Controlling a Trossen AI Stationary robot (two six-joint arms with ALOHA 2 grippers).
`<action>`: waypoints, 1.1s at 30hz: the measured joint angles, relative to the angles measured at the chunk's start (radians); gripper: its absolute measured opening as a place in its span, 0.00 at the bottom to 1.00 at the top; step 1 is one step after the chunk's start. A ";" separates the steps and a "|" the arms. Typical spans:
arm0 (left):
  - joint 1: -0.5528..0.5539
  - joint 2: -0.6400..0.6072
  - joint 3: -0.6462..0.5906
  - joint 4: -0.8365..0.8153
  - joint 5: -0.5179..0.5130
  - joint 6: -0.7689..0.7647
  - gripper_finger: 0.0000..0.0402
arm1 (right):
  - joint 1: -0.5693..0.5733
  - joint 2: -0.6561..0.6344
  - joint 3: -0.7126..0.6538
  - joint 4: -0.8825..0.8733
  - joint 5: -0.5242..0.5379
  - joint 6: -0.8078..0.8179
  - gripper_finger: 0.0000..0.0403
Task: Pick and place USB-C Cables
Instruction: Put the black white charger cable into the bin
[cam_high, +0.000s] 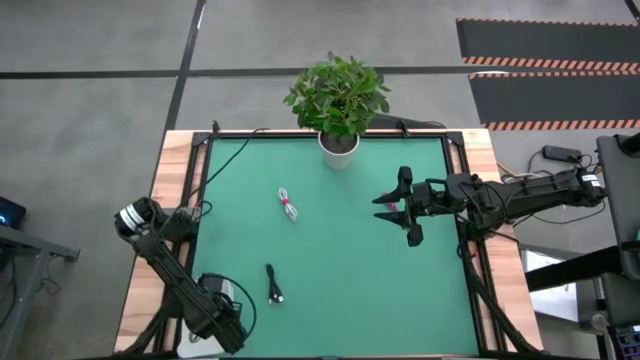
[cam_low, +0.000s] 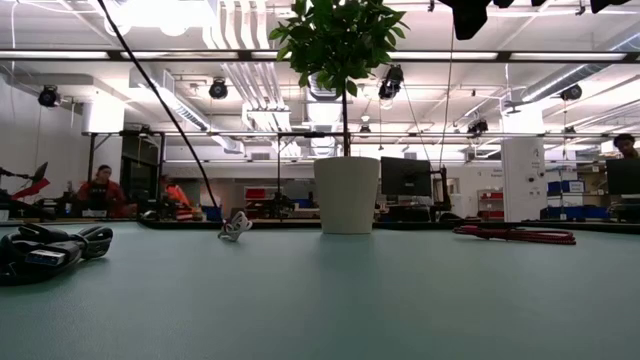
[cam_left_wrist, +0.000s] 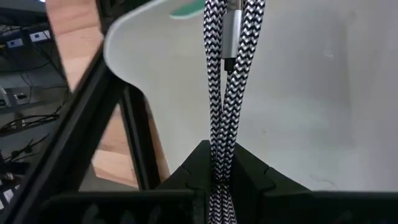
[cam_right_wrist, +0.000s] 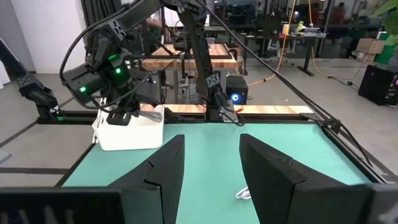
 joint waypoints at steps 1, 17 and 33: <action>0.000 0.000 -0.004 0.012 0.000 0.000 0.05 | 0.000 0.000 0.000 0.000 0.000 0.000 0.36; -0.003 0.000 -0.020 0.063 0.000 0.034 0.05 | 0.000 0.000 0.000 0.000 0.000 -0.001 0.36; -0.007 0.000 -0.087 0.173 0.000 0.034 0.13 | 0.000 0.000 0.000 0.000 0.000 -0.006 0.36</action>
